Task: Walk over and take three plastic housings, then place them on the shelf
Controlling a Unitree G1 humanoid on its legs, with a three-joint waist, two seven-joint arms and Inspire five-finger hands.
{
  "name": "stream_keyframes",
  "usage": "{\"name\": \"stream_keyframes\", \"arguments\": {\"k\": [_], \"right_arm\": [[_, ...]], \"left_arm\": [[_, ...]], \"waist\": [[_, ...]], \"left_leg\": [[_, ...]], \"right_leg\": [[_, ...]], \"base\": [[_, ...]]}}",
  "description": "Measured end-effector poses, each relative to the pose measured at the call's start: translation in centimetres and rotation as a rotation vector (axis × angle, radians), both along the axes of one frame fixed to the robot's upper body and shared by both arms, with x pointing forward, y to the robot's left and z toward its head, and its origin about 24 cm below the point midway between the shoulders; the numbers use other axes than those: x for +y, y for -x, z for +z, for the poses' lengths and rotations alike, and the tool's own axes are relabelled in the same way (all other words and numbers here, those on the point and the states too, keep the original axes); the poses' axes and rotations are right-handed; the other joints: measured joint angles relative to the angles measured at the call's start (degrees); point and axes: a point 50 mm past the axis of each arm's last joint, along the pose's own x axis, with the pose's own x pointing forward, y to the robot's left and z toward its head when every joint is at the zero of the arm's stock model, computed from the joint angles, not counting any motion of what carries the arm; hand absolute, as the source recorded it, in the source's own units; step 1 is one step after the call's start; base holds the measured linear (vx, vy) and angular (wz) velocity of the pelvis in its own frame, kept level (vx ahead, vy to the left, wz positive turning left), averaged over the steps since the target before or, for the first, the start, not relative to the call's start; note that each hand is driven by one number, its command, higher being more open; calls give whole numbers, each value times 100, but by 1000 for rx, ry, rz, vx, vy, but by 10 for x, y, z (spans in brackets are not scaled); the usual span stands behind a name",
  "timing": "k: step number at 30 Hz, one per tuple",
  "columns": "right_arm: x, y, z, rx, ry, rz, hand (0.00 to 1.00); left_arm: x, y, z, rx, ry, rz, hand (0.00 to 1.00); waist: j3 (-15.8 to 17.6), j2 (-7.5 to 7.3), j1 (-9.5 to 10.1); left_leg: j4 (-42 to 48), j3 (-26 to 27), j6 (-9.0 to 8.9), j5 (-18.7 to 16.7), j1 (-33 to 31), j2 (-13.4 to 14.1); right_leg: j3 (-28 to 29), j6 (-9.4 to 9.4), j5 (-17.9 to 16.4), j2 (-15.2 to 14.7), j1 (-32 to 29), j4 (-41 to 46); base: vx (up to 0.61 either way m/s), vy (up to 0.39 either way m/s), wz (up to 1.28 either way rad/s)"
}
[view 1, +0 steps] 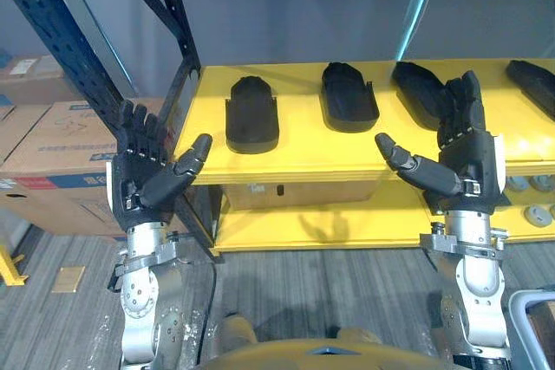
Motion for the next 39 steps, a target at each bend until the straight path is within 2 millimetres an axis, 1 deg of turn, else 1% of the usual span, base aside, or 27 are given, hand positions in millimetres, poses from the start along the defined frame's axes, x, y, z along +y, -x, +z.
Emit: {"name": "stream_keyframes", "arguments": {"k": [1,2,3,4,5,6,9,10,14,17,19,21,22,23,26,27,28,30,31,32,34,36,39], "right_arm": [[0,0,0,0,6,-2,100],[0,0,1,-3,12,-5,100],[0,-2,3,-11,22,-7,100],[0,-2,4,-20,22,-7,100],[-1,-3,7,-34,19,-9,100],[-2,-5,9,-46,17,-15,100],[-3,-5,11,-54,26,-14,100],[-3,-6,11,-56,31,-5,100],[1,-7,12,-55,57,39,100],[11,-10,13,-53,124,91,100],[20,-15,18,-66,193,150,100],[35,-27,29,-112,266,231,100],[39,-30,33,-127,291,243,100],[45,-38,38,-149,320,265,100],[52,-60,45,-168,368,288,100],[55,-68,48,-171,375,287,100],[56,-72,49,-173,378,289,100],[61,-89,57,-184,404,270,100],[62,-94,58,-186,411,257,100],[63,-100,61,-190,428,229,100],[64,-108,66,-204,447,178,100],[66,-109,71,-231,478,144,100],[71,-113,84,-284,530,106,100]], "left_arm": [[0,0,1,-14,-3,-2,100],[-1,0,3,-29,-7,-6,100],[-1,1,4,-42,-9,-8,100],[-1,1,6,-53,-12,-11,100],[-2,0,9,-71,-17,-20,100],[-5,-1,14,-98,-25,-43,100],[-9,-5,21,-137,-56,-86,100],[-11,-8,25,-159,-70,-106,100],[-13,-9,29,-177,-114,-163,100],[-15,-9,29,-187,-142,-201,100],[-16,-9,29,-188,-156,-215,100],[-16,-9,30,-183,-208,-220,100],[-16,-9,31,-182,-222,-221,100],[-17,-10,32,-184,-236,-228,100],[-19,-14,40,-225,-257,-227,100],[-20,-17,44,-249,-261,-228,100],[-20,-18,47,-263,-264,-228,100],[-21,-22,56,-317,-262,-217,100],[-22,-23,58,-327,-262,-217,100],[-23,-25,62,-343,-261,-217,100],[-24,-27,65,-361,-260,-216,100],[-24,-27,66,-364,-256,-212,100],[-24,-28,67,-369,-257,-211,100]], "waist": [[29,-54,-3],[26,-113,27],[-25,-143,44],[-51,-145,38],[-59,-128,22],[-75,-110,-10],[-90,-135,-27],[-90,-136,-69],[-102,-158,-82],[-101,-156,-71],[-99,-153,-38],[-92,-139,-21],[-85,-133,-11],[-67,-119,38],[75,-67,149],[205,-36,206],[267,-21,233],[490,61,284],[557,77,309],[691,89,347],[859,101,407],[888,114,404],[1098,118,398]], "left_leg": [[-125,-32,-53,38,69,-84],[-343,-47,-147,94,157,-235],[-566,-15,-212,141,204,-353],[-660,-1,-212,208,199,-382],[-768,20,-238,371,195,-429],[-919,34,-279,594,208,-469],[-1237,75,-283,813,291,-534],[-1310,76,-283,828,301,-546],[-1387,68,-284,828,320,-555],[-1473,-6,-296,870,288,-555],[-1534,-23,-297,922,270,-561],[-1586,-101,-325,1000,123,-555],[-1595,-141,-330,1032,71,-553],[-1663,-183,-318,1121,3,-550],[-1757,-347,-301,1286,-161,-573],[-1765,-429,-293,1336,-224,-584],[-1764,-458,-296,1364,-270,-586],[-1770,-575,-280,1478,-489,-602],[-1771,-592,-275,1498,-516,-606],[-1772,-603,-264,1522,-516,-613],[-1786,-627,-259,1558,-553,-634],[-1778,-663,-238,1587,-683,-657],[-1765,-679,-200,1620,-704,-684]], "right_leg": [[54,24,42,-47,-30,48],[127,43,55,-145,-123,153],[193,70,73,-235,-246,219],[192,103,97,-281,-323,250],[192,124,171,-314,-386,263],[183,224,245,-344,-432,243],[176,311,396,-383,-418,130],[160,369,451,-389,-404,59],[95,396,479,-399,-347,-58],[-7,396,479,-390,-349,-92],[-31,387,485,-389,-364,-128],[-147,354,517,-377,-462,-165],[-174,345,529,-368,-501,-167],[-234,340,556,-359,-573,-167],[-395,333,608,-361,-679,-160],[-468,328,611,-364,-701,-151],[-494,323,615,-364,-731,-142],[-594,316,618,-375,-938,-23],[-601,316,619,-379,-974,10],[-607,316,617,-388,-990,55],[-625,314,614,-414,-1059,121],[-653,316,614,-434,-1173,167],[-656,313,599,-468,-1232,261]], "base": [[0,0,0],[0,33,-9],[0,33,-9],[43,34,-4],[72,52,5],[95,63,5],[120,40,0],[99,24,3],[50,8,5],[-11,-14,12],[-37,-7,9],[-69,-5,19],[-100,-6,23],[-95,-1,28],[-88,14,30],[-96,19,27],[-127,15,28],[-119,10,24],[-79,10,14],[-61,8,5],[-63,3,7],[-17,-6,10],[1,-4,2]]}}
